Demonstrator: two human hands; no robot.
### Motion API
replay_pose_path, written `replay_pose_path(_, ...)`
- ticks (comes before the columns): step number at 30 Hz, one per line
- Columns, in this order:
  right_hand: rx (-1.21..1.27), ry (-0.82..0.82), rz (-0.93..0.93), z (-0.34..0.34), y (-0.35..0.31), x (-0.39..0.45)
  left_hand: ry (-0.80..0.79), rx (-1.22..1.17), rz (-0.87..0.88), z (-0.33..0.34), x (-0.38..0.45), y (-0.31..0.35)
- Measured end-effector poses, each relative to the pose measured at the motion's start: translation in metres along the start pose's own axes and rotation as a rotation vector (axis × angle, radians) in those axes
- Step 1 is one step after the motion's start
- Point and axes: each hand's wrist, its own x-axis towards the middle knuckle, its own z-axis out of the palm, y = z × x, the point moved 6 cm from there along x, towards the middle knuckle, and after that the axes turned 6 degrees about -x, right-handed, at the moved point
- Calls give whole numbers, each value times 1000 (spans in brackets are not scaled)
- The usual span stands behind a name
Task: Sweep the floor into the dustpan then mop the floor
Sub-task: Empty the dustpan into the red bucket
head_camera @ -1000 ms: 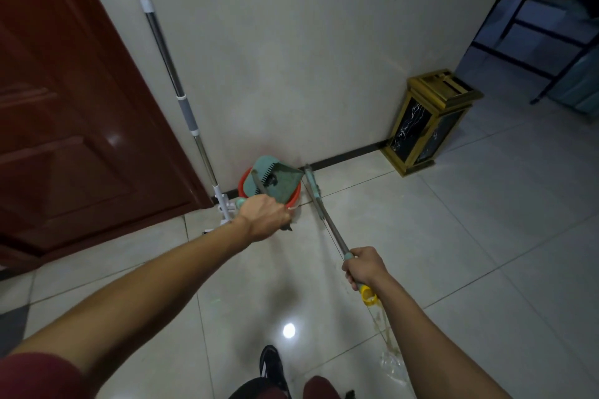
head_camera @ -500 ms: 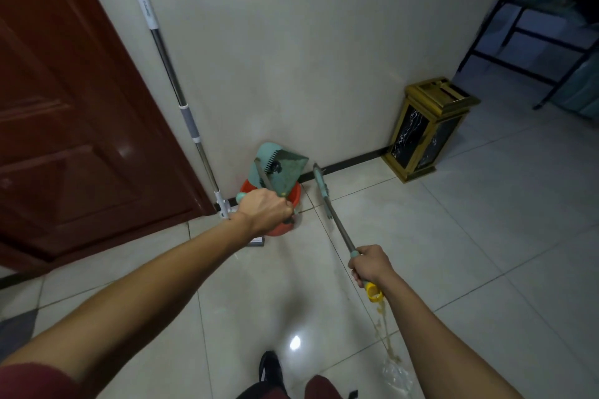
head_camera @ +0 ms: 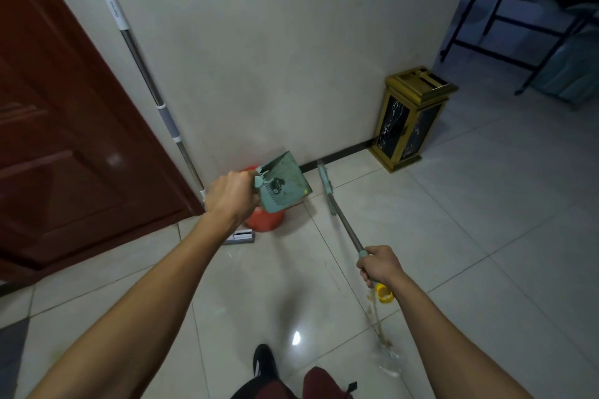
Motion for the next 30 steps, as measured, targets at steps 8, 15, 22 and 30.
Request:
replay_pose_path(8,57,46,72,-35,53,-5,-44,-131,2,43,-24,37)
replay_pose_path(15,114,36,152,-40,103,-12,-194,-185,-33,104,-42,52)
replay_pose_path(22,199,0,230,-11,142,-11,-349,-169,-68,150,-62,34)
replay_pose_path(30,238,-74,241,35,117,8,-451,-97,-91,181,-55,-20)
